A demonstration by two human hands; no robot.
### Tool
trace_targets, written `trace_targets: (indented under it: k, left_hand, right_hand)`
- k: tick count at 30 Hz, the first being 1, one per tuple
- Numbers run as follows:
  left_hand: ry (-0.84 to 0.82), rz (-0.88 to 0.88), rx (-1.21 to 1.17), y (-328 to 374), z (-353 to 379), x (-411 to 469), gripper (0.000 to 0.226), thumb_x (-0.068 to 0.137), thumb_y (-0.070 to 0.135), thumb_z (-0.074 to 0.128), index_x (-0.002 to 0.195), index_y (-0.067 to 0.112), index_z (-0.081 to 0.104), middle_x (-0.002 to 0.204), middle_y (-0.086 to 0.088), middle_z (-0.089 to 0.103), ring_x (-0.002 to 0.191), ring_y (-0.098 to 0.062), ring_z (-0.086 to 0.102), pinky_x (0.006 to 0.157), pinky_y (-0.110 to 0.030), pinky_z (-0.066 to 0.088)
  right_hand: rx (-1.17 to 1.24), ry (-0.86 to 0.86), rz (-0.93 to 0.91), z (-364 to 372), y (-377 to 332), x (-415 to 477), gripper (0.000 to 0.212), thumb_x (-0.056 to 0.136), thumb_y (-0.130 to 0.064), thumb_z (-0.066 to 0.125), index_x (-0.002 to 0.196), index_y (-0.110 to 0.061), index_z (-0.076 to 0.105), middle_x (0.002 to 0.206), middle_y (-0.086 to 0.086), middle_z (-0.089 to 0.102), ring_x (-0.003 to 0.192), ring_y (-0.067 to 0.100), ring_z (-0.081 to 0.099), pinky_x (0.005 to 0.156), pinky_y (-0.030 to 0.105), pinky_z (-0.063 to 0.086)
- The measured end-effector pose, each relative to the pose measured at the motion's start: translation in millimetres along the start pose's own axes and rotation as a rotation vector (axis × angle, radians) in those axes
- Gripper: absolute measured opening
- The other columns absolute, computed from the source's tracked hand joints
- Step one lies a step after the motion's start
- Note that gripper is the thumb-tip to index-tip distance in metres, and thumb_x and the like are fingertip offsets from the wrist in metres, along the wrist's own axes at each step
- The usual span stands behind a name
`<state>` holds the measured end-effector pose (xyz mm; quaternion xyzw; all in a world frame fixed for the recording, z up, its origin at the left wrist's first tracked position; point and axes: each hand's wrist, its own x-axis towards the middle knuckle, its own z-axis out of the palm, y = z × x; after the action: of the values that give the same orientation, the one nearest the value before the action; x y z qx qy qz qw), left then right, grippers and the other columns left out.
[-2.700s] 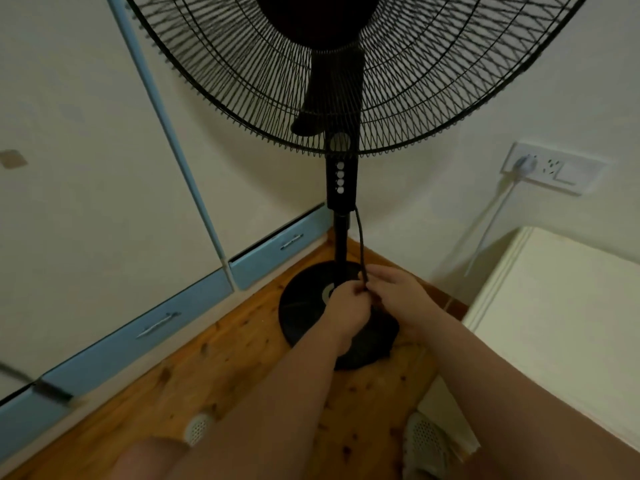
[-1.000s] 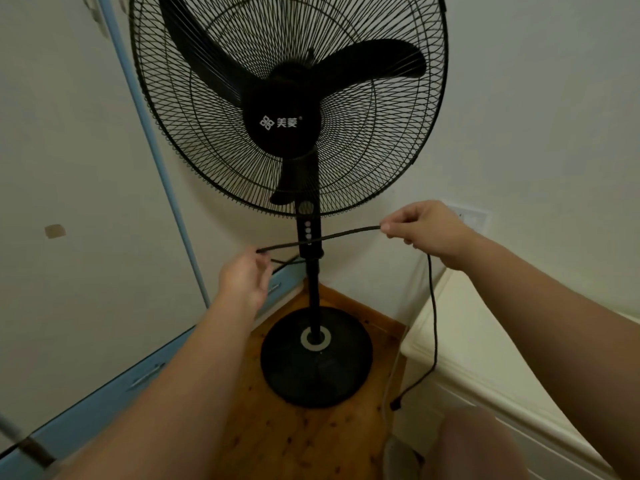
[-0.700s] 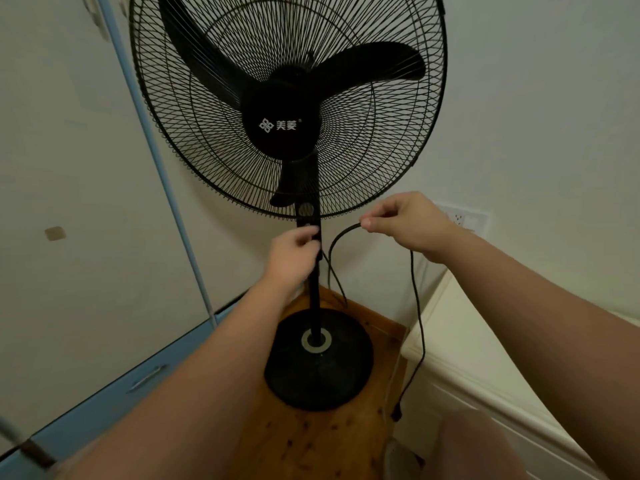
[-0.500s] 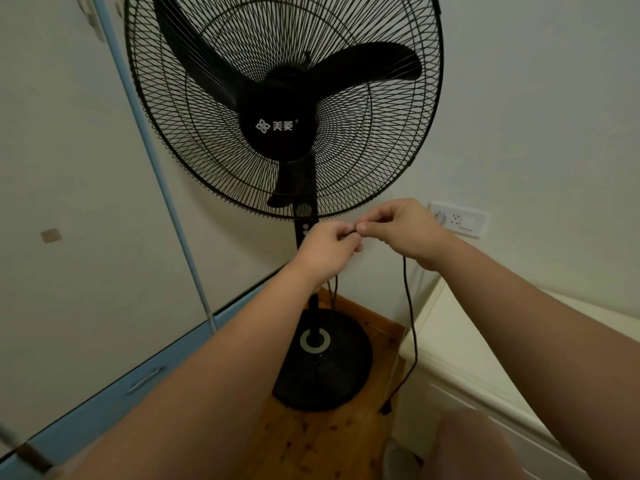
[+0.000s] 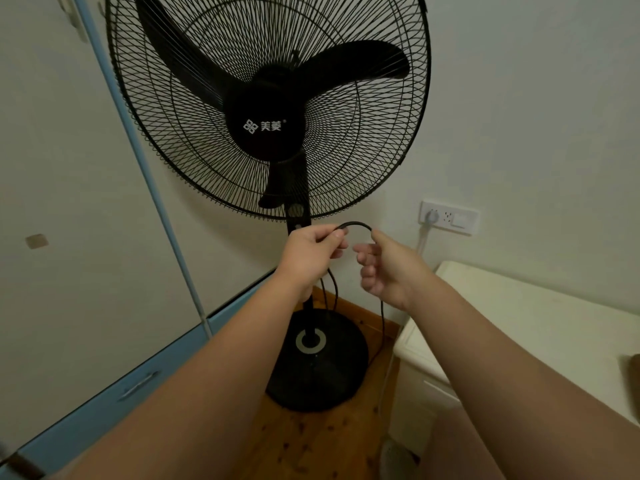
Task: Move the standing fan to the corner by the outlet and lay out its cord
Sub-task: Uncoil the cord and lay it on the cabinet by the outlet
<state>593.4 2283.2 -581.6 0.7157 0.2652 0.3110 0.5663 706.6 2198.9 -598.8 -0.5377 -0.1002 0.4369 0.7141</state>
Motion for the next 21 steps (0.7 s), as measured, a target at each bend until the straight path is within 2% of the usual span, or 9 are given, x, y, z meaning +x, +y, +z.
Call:
trace_targets:
  k: [3,6,8,11,14,16,21]
  left_hand:
    - [-0.03,-0.008,0.022,-3.7,-2.7,-5.7,0.015,0.1,0.023,0.059,0.102,0.027,0.073,0.092,0.004,0.073,0.084,-0.008,0.066,0.074,-0.031,0.05]
    - [-0.061,-0.053,0.043,-10.1,-8.3,-10.8,0.017,0.1,0.023,0.058,0.094,0.03,0.072,0.09,0.005,0.073,0.09,-0.013,0.067,0.082,-0.042,0.053]
    - [-0.066,-0.089,0.041,-15.4,-10.3,-13.0,0.016,0.1,0.023,0.058,0.095,0.03,0.072,0.091,0.004,0.073,0.095,-0.015,0.067,0.087,-0.046,0.053]
    - [-0.049,-0.143,0.024,-23.2,-14.6,-14.0,0.015,0.1,0.024,0.058,0.1,0.027,0.073,0.091,0.004,0.073,0.098,-0.018,0.067,0.09,-0.047,0.053]
    - [-0.01,-0.207,-0.002,-31.2,-22.4,-13.4,0.015,0.1,0.023,0.058,0.103,0.025,0.072,0.093,0.002,0.073,0.099,-0.021,0.067,0.097,-0.053,0.052]
    - [0.024,-0.237,-0.022,-37.2,-27.4,-11.5,0.015,0.101,0.023,0.057,0.103,0.025,0.072,0.091,0.002,0.072,0.095,-0.018,0.066,0.096,-0.053,0.051]
    - [0.135,-0.314,-0.038,-53.9,-39.9,-6.7,0.017,0.103,0.023,0.054,0.093,0.027,0.067,0.088,0.0,0.069,0.085,-0.016,0.064,0.084,-0.044,0.052]
  right_hand:
    - [0.229,0.001,-0.017,6.9,0.6,4.5,0.029,0.105,-0.029,0.042,0.095,-0.008,0.059,0.058,-0.001,0.055,0.037,0.009,0.04,0.037,0.017,0.034]
    - [0.331,0.068,-0.067,11.3,-8.3,9.8,0.027,0.106,-0.02,0.039,0.087,-0.01,0.055,0.066,0.001,0.054,0.039,0.008,0.043,0.037,0.016,0.035]
    - [0.374,0.082,-0.093,12.5,-17.7,12.0,0.028,0.106,-0.014,0.037,0.084,-0.008,0.053,0.06,0.002,0.05,0.034,0.007,0.044,0.035,0.015,0.035]
    - [0.359,0.061,-0.129,10.6,-31.9,12.3,0.033,0.102,-0.003,0.032,0.08,-0.001,0.056,0.041,0.001,0.047,0.03,0.006,0.045,0.034,0.015,0.036]
    - [0.354,0.07,-0.161,2.7,-43.3,13.5,0.033,0.099,0.002,0.033,0.078,0.002,0.058,0.038,0.002,0.049,0.031,0.006,0.048,0.035,0.015,0.04]
    - [0.358,0.086,-0.178,-3.9,-48.3,14.3,0.028,0.097,0.004,0.037,0.078,0.002,0.059,0.041,0.002,0.05,0.032,0.006,0.048,0.035,0.015,0.041]
    - [0.362,0.145,-0.198,-24.6,-52.3,17.2,0.024,0.096,0.003,0.041,0.081,0.002,0.059,0.052,0.005,0.053,0.033,0.007,0.048,0.037,0.016,0.043]
